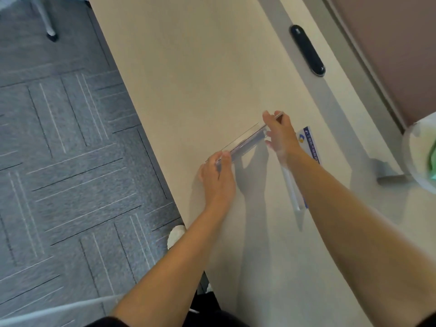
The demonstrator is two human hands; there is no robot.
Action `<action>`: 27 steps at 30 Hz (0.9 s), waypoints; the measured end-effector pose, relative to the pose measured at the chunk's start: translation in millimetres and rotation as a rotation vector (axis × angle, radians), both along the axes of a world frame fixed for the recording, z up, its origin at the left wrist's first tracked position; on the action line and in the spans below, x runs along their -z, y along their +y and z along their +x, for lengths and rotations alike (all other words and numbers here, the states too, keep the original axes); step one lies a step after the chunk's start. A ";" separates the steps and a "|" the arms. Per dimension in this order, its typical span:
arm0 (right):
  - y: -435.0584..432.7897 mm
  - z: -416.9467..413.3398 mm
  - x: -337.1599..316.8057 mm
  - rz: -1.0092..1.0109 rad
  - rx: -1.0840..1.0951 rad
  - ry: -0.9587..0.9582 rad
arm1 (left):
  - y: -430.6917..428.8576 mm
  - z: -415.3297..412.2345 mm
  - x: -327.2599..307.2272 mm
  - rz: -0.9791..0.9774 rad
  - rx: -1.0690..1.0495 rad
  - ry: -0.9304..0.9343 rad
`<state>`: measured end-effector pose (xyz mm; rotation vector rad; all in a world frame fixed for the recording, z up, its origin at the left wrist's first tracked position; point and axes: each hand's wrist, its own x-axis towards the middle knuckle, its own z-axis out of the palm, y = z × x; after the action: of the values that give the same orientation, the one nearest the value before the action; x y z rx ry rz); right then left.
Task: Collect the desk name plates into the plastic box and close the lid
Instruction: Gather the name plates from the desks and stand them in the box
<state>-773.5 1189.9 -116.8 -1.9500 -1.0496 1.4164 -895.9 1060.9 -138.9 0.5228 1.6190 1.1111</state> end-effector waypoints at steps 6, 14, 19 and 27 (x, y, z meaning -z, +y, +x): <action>-19.8 -0.7 -11.1 0.096 0.008 -0.018 | 1.3 0.9 -10.8 -0.010 -0.123 -0.094; -71.5 19.8 -84.7 0.289 -0.138 -0.035 | -14.9 3.0 -62.7 0.017 -0.243 -0.211; -130.2 64.0 -125.9 0.423 -0.062 -0.038 | -41.5 40.4 -102.4 0.007 -0.206 -0.261; -237.9 155.7 -180.0 0.518 0.271 0.039 | -131.8 128.0 -173.9 0.048 -0.022 -0.328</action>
<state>-617.7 952.0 63.3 -1.6036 -0.9714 0.9184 -767.9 929.1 35.0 0.3329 1.3184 1.1867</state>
